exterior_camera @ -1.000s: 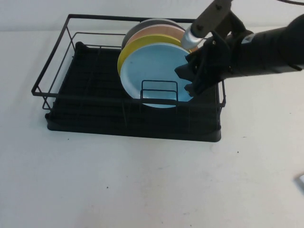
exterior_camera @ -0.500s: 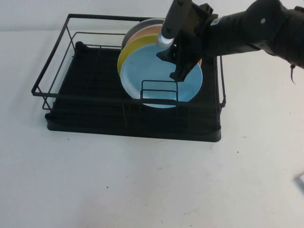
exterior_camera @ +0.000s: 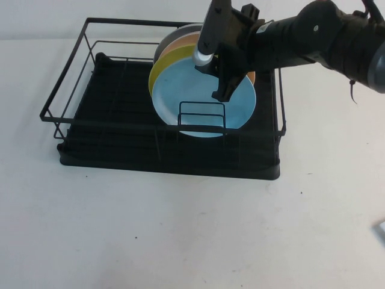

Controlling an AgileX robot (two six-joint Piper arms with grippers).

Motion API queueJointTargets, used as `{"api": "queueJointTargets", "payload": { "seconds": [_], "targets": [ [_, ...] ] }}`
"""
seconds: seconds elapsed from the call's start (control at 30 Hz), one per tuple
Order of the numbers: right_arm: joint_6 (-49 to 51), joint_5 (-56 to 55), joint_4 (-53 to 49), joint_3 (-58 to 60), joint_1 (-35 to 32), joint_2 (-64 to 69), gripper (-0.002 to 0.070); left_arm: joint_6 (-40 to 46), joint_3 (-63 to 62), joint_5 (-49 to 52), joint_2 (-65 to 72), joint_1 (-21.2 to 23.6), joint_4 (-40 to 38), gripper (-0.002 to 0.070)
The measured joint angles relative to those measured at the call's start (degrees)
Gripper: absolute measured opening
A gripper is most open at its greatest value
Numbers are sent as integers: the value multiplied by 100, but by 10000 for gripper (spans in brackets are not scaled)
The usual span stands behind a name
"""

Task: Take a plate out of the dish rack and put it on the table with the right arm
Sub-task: Grasp the plate from the shelf

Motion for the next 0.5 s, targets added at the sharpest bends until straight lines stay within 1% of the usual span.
{"api": "queueJointTargets", "payload": {
  "seconds": [0.4,0.5],
  "targets": [
    [-9,52,-190,2,-138,205,246,0,0,0,0,0,0,-4],
    [-9,52,-190,2,-138,205,229,0,0,0,0,0,0,-4]
  ]
}}
